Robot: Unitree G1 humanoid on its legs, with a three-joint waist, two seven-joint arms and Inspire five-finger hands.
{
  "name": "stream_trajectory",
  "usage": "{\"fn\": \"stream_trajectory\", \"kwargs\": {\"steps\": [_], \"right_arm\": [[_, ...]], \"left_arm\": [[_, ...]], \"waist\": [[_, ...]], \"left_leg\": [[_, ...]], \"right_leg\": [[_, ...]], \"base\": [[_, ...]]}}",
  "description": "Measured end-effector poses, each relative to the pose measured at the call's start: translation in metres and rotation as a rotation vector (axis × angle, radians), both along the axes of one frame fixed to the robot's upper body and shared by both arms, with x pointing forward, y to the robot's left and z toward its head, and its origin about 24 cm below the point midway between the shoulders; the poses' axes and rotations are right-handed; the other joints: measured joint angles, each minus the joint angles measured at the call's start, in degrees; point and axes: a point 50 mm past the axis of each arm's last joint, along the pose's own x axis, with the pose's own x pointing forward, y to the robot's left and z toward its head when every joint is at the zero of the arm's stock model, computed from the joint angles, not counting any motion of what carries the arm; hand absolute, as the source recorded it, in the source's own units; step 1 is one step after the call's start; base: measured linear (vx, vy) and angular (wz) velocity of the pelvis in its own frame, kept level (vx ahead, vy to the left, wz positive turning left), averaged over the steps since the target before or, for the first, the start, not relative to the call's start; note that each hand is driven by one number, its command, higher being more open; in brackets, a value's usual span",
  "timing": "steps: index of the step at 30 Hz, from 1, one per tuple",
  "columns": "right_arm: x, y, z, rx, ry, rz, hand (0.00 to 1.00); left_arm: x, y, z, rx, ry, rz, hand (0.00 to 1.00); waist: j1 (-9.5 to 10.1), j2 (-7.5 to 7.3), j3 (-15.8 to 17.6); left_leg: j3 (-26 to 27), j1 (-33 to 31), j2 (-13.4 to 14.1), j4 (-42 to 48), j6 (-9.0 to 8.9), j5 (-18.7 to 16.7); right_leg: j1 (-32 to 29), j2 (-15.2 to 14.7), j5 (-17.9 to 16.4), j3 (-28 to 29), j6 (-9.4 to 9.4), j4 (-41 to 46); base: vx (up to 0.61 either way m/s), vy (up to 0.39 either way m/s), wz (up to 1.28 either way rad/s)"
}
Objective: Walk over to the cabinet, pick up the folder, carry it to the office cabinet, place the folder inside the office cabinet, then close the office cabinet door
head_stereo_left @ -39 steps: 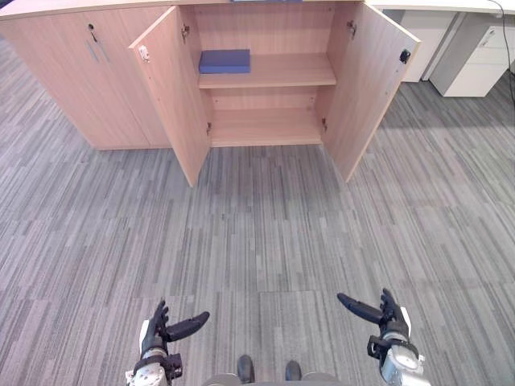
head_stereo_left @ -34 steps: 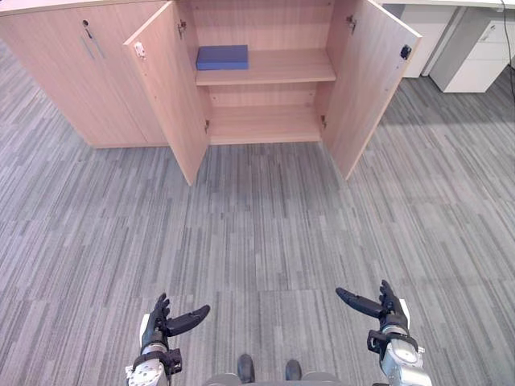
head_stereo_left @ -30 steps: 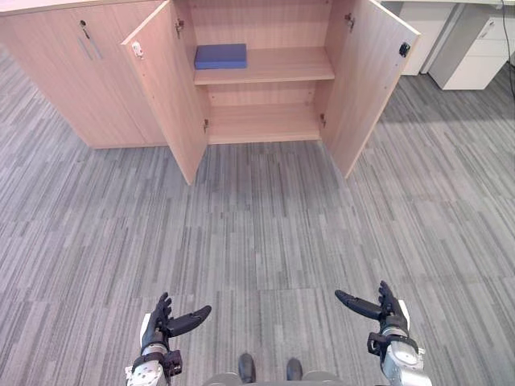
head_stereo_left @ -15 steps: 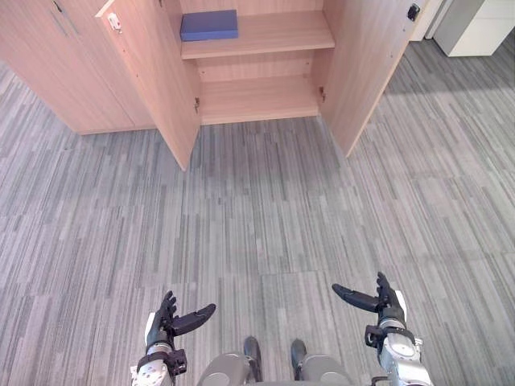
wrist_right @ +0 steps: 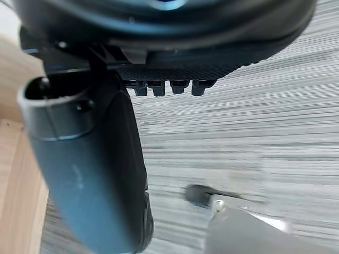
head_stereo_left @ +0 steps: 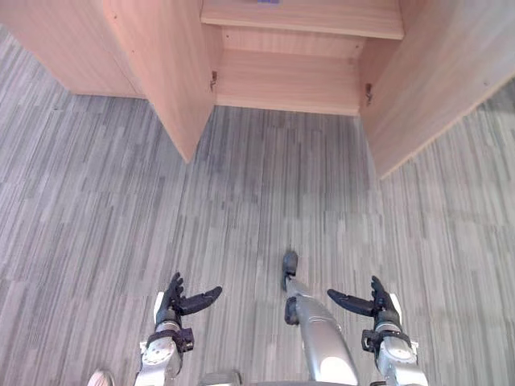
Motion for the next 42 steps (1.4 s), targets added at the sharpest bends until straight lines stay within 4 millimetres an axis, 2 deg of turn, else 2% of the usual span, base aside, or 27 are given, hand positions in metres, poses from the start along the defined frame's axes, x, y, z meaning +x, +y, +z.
{"fn": "stream_trajectory", "kwargs": {"steps": [2, 3, 4, 6, 9, 11, 12, 13, 14, 15, 17, 18, 19, 20, 23, 26, 27, 28, 29, 30, 31, 33, 34, 36, 39, 41, 42], "right_arm": [[-0.003, 0.0, -0.001, -0.002, 0.009, 0.007, 1.0], [-0.001, 0.004, -0.002, 0.001, 0.008, 0.03, 1.0], [0.0, 0.007, -0.001, 0.004, 0.003, 0.038, 1.0], [0.004, 0.012, 0.0, 0.015, -0.013, 0.041, 1.0], [0.008, 0.015, 0.002, 0.023, -0.028, 0.05, 1.0], [0.014, 0.016, 0.006, 0.017, -0.043, 0.061, 1.0], [0.015, 0.014, 0.005, 0.013, -0.039, 0.055, 1.0], [0.014, 0.014, 0.003, 0.013, -0.026, 0.05, 1.0], [0.013, 0.014, 0.002, 0.011, -0.021, 0.049, 1.0], [0.012, 0.014, 0.002, 0.009, -0.02, 0.043, 1.0], [0.008, 0.009, 0.0, 0.01, -0.01, 0.011, 1.0], [0.005, 0.011, -0.002, 0.016, -0.003, 0.006, 1.0], [0.004, 0.012, -0.002, 0.017, 0.0, 0.009, 1.0], [0.003, 0.02, -0.005, 0.028, 0.009, 0.027, 1.0], [0.002, 0.029, -0.007, 0.026, 0.016, 0.069, 1.0], [0.003, 0.032, -0.007, 0.031, 0.015, 0.085, 1.0], [-0.001, 0.031, -0.009, 0.029, 0.026, 0.079, 1.0], [-0.006, 0.031, -0.011, 0.03, 0.04, 0.075, 1.0], [-0.015, 0.029, -0.015, 0.028, 0.063, 0.068, 1.0], [-0.012, 0.017, -0.015, -0.002, 0.087, 0.061, 1.0], [-0.016, 0.014, -0.015, -0.006, 0.09, 0.047, 1.0], [-0.016, 0.009, -0.014, -0.014, 0.083, 0.033, 1.0], [-0.019, 0.009, -0.015, -0.013, 0.091, 0.029, 1.0], [-0.026, 0.008, -0.018, -0.011, 0.109, 0.02, 1.0], [-0.021, 0.005, -0.012, -0.006, 0.07, -0.015, 1.0], [-0.022, 0.0, -0.012, -0.011, 0.069, -0.033, 1.0], [-0.025, 0.003, -0.015, 0.001, 0.082, -0.042, 1.0]], "left_arm": [[-0.005, -0.009, -0.004, -0.029, 0.011, 0.004, 1.0], [-0.007, -0.008, -0.003, -0.031, -0.002, 0.004, 1.0], [-0.007, -0.007, -0.002, -0.03, -0.007, 0.007, 1.0], [-0.007, -0.006, -0.001, -0.035, -0.013, 0.017, 1.0], [-0.011, -0.005, -0.002, -0.035, -0.007, 0.017, 1.0], [-0.016, -0.004, -0.002, -0.034, -0.002, 0.022, 1.0], [-0.022, -0.003, -0.005, -0.035, 0.011, 0.033, 1.0], [-0.025, -0.001, -0.006, -0.034, 0.025, 0.043, 1.0], [-0.028, 0.001, -0.008, -0.031, 0.039, 0.054, 1.0], [-0.025, 0.002, -0.006, -0.03, 0.031, 0.06, 1.0], [-0.02, -0.001, -0.004, -0.035, 0.014, 0.051, 1.0], [-0.021, 0.0, -0.005, -0.032, 0.021, 0.052, 1.0], [-0.022, 0.001, -0.006, -0.03, 0.025, 0.053, 1.0], [-0.023, 0.006, -0.005, -0.011, 0.028, 0.054, 1.0], [-0.019, 0.013, -0.001, 0.014, 0.008, 0.056, 1.0], [-0.01, 0.017, 0.004, 0.028, -0.018, 0.061, 1.0], [-0.014, 0.023, 0.004, 0.044, -0.007, 0.062, 1.0], [-0.017, 0.025, 0.003, 0.052, 0.003, 0.063, 1.0], [-0.022, 0.028, 0.0, 0.057, 0.024, 0.067, 1.0], [-0.023, 0.015, -0.008, 0.011, 0.056, 0.083, 1.0], [-0.025, 0.01, -0.011, -0.004, 0.066, 0.079, 1.0], [-0.024, 0.001, -0.012, -0.029, 0.062, 0.079, 1.0], [-0.023, -0.003, -0.012, -0.042, 0.057, 0.07, 1.0], [-0.023, -0.008, -0.012, -0.059, 0.05, 0.065, 1.0], [-0.019, -0.012, -0.006, -0.063, 0.016, 0.048, 1.0], [-0.018, -0.012, -0.004, -0.066, 0.002, 0.049, 1.0], [-0.019, -0.009, -0.004, -0.058, 0.003, 0.053, 1.0]], "waist": [[-0.19, -0.21, 0.1], [0.37, 0.01, 0.1], [0.96, -0.09, 0.1], [3.25, -0.8, 0.6], [6.03, -2.25, 1.4], [7.06, -2.58, 1.6], [7.8, -2.3, 1.4], [8.25, -2.47, 1.4], [8.63, -2.98, 0.8], [7.95, -4.5, 0.1], [7.05, -4.95, -0.1], [6.65, -5.53, -0.1], [6.35, -5.54, -0.1], [5.53, -5.52, 0.0], [4.53, -5.28, -0.4], [4.19, -5.01, -0.4], [4.14, -5.76, -0.9], [4.18, -6.93, -1.5], [4.07, -8.64, -2.5], [4.25, -4.82, -2.8], [4.06, -4.77, -3.6], [3.94, -3.59, -3.5], [3.85, -3.58, -3.5], [4.6, -3.56, -3.5], [5.16, -3.31, -3.7], [5.43, -1.86, -4.5], [5.76, -2.25, -4.8]], "left_leg": [[1.4, -4.8, 0.6, 16.3, -0.76, 14.2], [3.7, -13.4, 3.4, 34.7, -0.69, 11.2], [5.1, -16.8, 4.4, 40.6, 0.01, 9.1], [9.5, -26.5, 6.0, 47.5, 5.37, 2.8], [13.4, -35.7, 2.4, 32.8, 8.64, -1.7], [10.9, -37.8, -1.6, 14.1, 8.19, 0.6], [9.1, -37.6, -3.1, 0.8, 7.76, 5.5], [8.4, -37.4, -3.5, -1.5, 8.0, 11.2], [8.2, -36.7, -4.5, -1.1, 10.47, 16.3], [8.1, -36.8, -6.7, 0.1, 15.25, 16.6], [8.8, -34.8, -8.4, 2.4, 16.77, 12.6], [9.3, -30.7, -9.7, 2.1, 17.6, 10.2], [9.2, -28.3, -10.0, 1.9, 17.86, 8.7], [9.0, -20.3, -10.6, -0.5, 18.56, 6.5], [7.7, -13.1, -9.6, -4.6, 18.61, 6.4], [7.5, -9.1, -6.4, -6.0, 17.59, 5.9], [7.6, -7.2, -5.8, -5.7, 13.66, 3.5], [7.5, -6.3, -6.4, -5.5, 11.61, 2.0], [7.1, -5.0, -7.3, -4.9, 10.02, -0.7], [6.4, -5.0, -4.0, -2.9, 9.69, -2.2], [6.1, -5.9, -3.7, -0.2, 8.76, -1.7], [6.1, -8.5, -2.3, 6.6, 7.49, -1.2], [6.2, -11.7, -0.9, 14.6, 4.83, -0.8], [7.5, -14.0, 0.7, 19.5, 5.49, -3.2], [9.1, -16.8, 0.2, 8.5, 7.57, -3.9], [7.9, -16.9, -0.1, -1.5, 8.35, 2.7], [8.2, -15.8, -0.3, -2.6, 9.7, 4.2]], "right_leg": [[7.2, 0.2, -5.6, 0.3, 0.33, -0.4], [13.8, 2.7, -6.8, 0.7, 0.4, -4.6], [16.2, 3.6, -7.1, 1.0, 0.19, -6.4], [24.1, 5.6, -8.7, 3.0, -0.59, -11.4], [33.4, 5.2, -11.4, 6.8, 0.18, -16.3], [37.3, 4.5, -13.1, 9.6, 1.55, -18.2], [40.1, 4.4, -14.1, 11.3, 2.98, -20.1], [42.5, 3.9, -15.0, 12.8, 4.22, -21.4], [43.6, 3.0, -16.1, 13.4, 5.98, -21.1], [42.4, 0.2, -17.6, 13.1, 8.25, -17.4], [37.9, -2.3, -18.8, 13.3, 10.64, -2.9], [33.4, -4.4, -16.5, 13.2, 14.64, 12.3], [31.0, -5.5, -15.6, 13.0, 15.62, 20.0], [25.9, -7.5, -17.6, 11.2, 11.56, 34.6], [21.4, -7.3, -20.1, 7.2, 7.54, 33.0], [15.9, -4.8, -20.1, 3.8, 7.76, 12.2], [16.0, -2.9, -11.6, 4.5, 7.36, -4.3], [16.1, -2.7, -5.2, 5.7, 6.68, -10.1], [15.6, -3.5, 3.9, 7.7, 3.45, -11.5], [14.6, -1.3, 2.1, 6.0, 2.66, -7.0], [15.5, -1.2, -1.6, 6.0, 2.94, -7.2], [16.9, -0.4, -3.1, 5.4, 2.46, -7.2], [19.5, -0.2, -3.7, 4.7, 2.16, -8.9], [24.1, 0.6, -3.9, 4.3, 1.77, -12.3], [27.2, 0.9, -3.7, 4.8, 2.26, -15.3], [27.3, 2.1, -3.4, 5.3, 3.03, -16.0], [27.8, 2.0, -3.3, 6.4, 3.83, -16.4]], "base": [[0.87, -0.401, 0.09], [0.69, -0.273, -0.15], [0.64, -0.219, -0.39], [0.66, -0.16, -0.42], [0.56, -0.046, -0.5], [0.59, 0.057, -0.76], [0.65, 0.154, -0.77], [0.68, 0.188, -0.84], [0.71, 0.223, -0.42], [0.58, 0.185, -0.06], [0.7, 0.212, 0.13], [0.67, 0.196, -0.02], [0.85, 0.203, -0.08], [0.59, 0.123, -0.03], [0.46, 0.022, 0.14], [0.49, -0.131, 0.22], [0.38, -0.12, 0.2], [0.6, -0.239, 0.34], [0.45, -0.185, 0.16], [0.53, -0.238, 0.17], [0.38, -0.165, -0.04], [0.32, -0.165, 0.14], [0.34, -0.163, 0.26], [0.26, -0.109, 0.1], [0.17, -0.004, -0.11], [0.12, 0.094, -0.25], [0.13, 0.125, -0.24]]}}
